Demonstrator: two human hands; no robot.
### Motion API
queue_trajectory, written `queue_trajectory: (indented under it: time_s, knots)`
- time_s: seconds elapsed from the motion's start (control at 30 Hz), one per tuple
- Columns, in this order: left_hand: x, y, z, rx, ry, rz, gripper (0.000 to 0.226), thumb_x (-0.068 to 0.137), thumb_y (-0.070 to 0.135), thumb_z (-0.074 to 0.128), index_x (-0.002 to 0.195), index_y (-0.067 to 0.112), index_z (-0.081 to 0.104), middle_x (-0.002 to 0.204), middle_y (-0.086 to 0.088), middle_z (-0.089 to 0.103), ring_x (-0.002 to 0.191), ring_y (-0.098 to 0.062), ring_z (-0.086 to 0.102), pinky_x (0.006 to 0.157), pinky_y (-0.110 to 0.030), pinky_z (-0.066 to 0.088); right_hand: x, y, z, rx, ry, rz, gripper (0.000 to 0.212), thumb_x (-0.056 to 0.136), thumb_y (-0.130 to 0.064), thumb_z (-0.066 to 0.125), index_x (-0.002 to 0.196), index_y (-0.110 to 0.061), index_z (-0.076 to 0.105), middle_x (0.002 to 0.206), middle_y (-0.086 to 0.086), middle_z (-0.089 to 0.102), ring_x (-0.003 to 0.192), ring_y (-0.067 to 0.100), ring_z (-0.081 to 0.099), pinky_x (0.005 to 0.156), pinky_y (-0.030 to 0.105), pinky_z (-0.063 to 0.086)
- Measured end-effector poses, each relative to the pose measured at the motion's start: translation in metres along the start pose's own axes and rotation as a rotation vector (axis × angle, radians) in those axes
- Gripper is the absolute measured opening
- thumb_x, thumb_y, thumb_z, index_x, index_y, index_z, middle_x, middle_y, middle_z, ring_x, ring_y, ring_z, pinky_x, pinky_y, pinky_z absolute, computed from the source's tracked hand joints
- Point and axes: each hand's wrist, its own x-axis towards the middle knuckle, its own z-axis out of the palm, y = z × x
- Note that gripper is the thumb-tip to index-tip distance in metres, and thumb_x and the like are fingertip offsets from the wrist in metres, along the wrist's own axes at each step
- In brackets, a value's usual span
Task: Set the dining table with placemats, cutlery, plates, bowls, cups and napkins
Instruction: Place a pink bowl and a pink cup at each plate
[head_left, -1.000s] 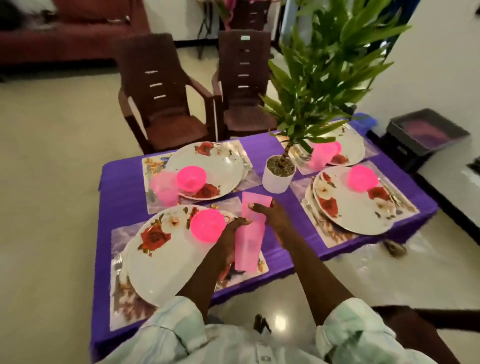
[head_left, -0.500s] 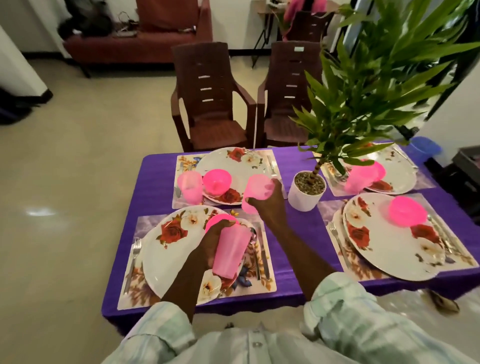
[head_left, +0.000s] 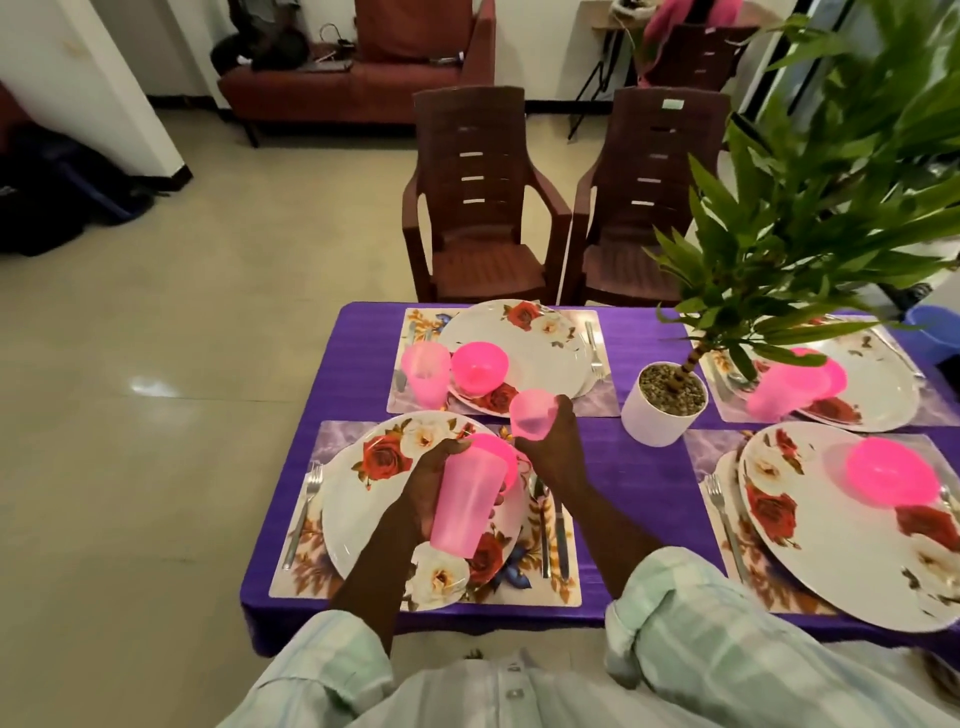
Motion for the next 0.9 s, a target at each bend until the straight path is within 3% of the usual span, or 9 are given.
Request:
queue_trajectory:
  time_s: [0.13, 0.3, 0.4, 0.5, 0.6, 0.67, 0.7, 0.8, 0.9]
  knots:
    - [-0.001, -0.001, -0.005, -0.004, -0.017, 0.003, 0.100, 0.058, 0.041, 0.082, 0.141, 0.001, 0.042, 0.103, -0.022, 0.059, 0.085, -0.037, 0.061, 0.069, -0.041, 0.055, -0.001, -0.002, 0.002, -0.007, -0.011, -0.008, 0.092, 0.070, -0.022, 0.086, 0.142, -0.012, 0.030, 0.135, 0.012, 0.047, 0.120, 0.030, 0.050, 0.090, 0.040, 0.048]
    - [-0.003, -0.002, 0.002, -0.003, -0.025, 0.064, 0.086, 0.053, 0.040, 0.086, 0.125, 0.005, 0.055, 0.098, -0.020, 0.063, 0.082, -0.036, 0.063, 0.072, -0.042, 0.054, -0.003, -0.005, -0.002, -0.017, -0.034, 0.001, 0.094, 0.067, -0.027, 0.088, 0.140, -0.015, 0.030, 0.131, 0.011, 0.050, 0.117, 0.029, 0.054, 0.084, 0.038, 0.051]
    - [-0.002, -0.003, 0.003, -0.020, -0.045, 0.084, 0.082, 0.056, 0.039, 0.085, 0.124, 0.006, 0.055, 0.098, -0.020, 0.064, 0.083, -0.036, 0.063, 0.074, -0.043, 0.053, -0.002, 0.001, -0.002, -0.048, -0.029, 0.005, 0.113, 0.056, -0.033, 0.092, 0.145, -0.014, 0.025, 0.135, 0.014, 0.047, 0.122, 0.032, 0.050, 0.091, 0.049, 0.052]
    - [0.002, -0.006, 0.006, -0.031, -0.082, 0.081, 0.082, 0.059, 0.040, 0.084, 0.126, 0.005, 0.053, 0.099, -0.021, 0.064, 0.083, -0.036, 0.064, 0.075, -0.044, 0.054, -0.003, 0.008, -0.004, -0.075, -0.018, 0.014, 0.121, 0.055, -0.027, 0.092, 0.150, -0.012, 0.019, 0.137, 0.016, 0.045, 0.125, 0.032, 0.048, 0.094, 0.049, 0.050]
    - [0.012, -0.011, 0.014, -0.020, -0.116, 0.092, 0.080, 0.061, 0.043, 0.084, 0.125, 0.007, 0.053, 0.103, -0.020, 0.060, 0.086, -0.035, 0.062, 0.078, -0.044, 0.052, -0.011, 0.009, -0.015, -0.085, -0.008, 0.018, 0.111, 0.068, -0.025, 0.086, 0.153, -0.009, 0.016, 0.145, 0.020, 0.039, 0.133, 0.034, 0.040, 0.107, 0.045, 0.038]
    - [0.019, -0.018, 0.025, 0.004, -0.135, 0.096, 0.070, 0.056, 0.043, 0.087, 0.110, 0.006, 0.062, 0.097, -0.017, 0.062, 0.082, -0.032, 0.064, 0.077, -0.042, 0.053, -0.016, 0.015, -0.025, -0.115, 0.002, 0.065, 0.103, 0.075, -0.013, 0.079, 0.153, -0.004, 0.013, 0.153, 0.022, 0.027, 0.141, 0.035, 0.027, 0.114, 0.040, 0.024]
    - [0.023, -0.023, 0.031, 0.012, -0.149, 0.083, 0.062, 0.053, 0.041, 0.087, 0.099, 0.005, 0.069, 0.091, -0.015, 0.066, 0.079, -0.030, 0.065, 0.076, -0.039, 0.054, -0.019, 0.018, -0.032, -0.086, 0.028, 0.106, 0.101, 0.074, -0.013, 0.077, 0.153, -0.004, 0.015, 0.153, 0.022, 0.028, 0.141, 0.035, 0.028, 0.116, 0.042, 0.026]
    - [0.033, -0.042, 0.053, 0.056, -0.205, -0.033, 0.064, 0.052, 0.042, 0.087, 0.100, 0.002, 0.073, 0.090, -0.017, 0.071, 0.079, -0.031, 0.067, 0.078, -0.038, 0.051, -0.030, 0.021, -0.059, 0.025, 0.166, 0.173, 0.084, 0.067, -0.019, 0.071, 0.141, -0.001, 0.037, 0.131, 0.020, 0.050, 0.117, 0.032, 0.053, 0.098, 0.043, 0.046]
    - [0.045, -0.062, 0.079, 0.102, -0.207, -0.124, 0.076, 0.056, 0.046, 0.083, 0.112, -0.003, 0.066, 0.094, -0.023, 0.068, 0.080, -0.035, 0.065, 0.076, -0.040, 0.051, -0.044, 0.025, -0.097, 0.048, 0.288, 0.225, 0.046, 0.075, -0.004, 0.071, 0.118, -0.005, 0.054, 0.103, 0.019, 0.059, 0.084, 0.025, 0.059, 0.078, 0.042, 0.052]
